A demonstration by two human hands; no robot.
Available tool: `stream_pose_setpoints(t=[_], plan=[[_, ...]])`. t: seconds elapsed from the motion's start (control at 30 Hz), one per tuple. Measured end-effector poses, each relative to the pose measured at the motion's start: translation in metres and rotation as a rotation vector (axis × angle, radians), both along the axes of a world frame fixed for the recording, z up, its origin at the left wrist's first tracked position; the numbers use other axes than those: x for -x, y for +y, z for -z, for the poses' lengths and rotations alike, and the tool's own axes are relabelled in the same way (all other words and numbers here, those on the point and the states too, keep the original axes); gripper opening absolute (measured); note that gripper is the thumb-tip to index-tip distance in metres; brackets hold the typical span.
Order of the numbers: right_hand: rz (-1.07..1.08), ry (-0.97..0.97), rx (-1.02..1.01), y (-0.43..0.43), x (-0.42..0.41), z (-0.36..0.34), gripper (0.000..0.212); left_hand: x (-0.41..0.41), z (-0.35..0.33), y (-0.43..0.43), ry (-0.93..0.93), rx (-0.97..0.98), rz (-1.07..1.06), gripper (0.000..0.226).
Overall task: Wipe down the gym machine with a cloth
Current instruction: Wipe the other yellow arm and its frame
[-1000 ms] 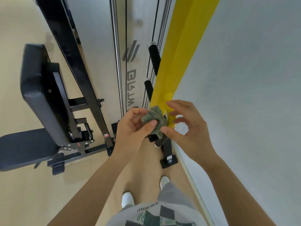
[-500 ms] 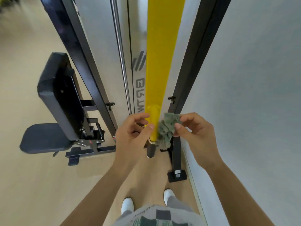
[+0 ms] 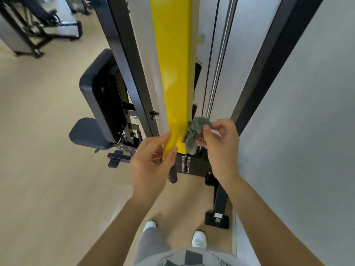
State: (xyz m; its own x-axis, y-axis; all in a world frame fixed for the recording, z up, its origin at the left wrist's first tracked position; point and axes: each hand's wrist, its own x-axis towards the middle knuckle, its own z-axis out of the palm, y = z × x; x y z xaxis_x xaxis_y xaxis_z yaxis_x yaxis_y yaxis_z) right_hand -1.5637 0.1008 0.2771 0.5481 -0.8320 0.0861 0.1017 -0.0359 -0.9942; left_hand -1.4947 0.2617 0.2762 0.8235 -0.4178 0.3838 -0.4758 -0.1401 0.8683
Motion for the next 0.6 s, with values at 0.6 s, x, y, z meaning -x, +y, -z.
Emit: stream_pose_setpoints(t=[0.6], plan=[[-0.169,0.065,0.472,-0.012,-0.028,0.097,0.054,0.003,0.006,-0.012,-0.052,-0.016,-0.121,0.035]])
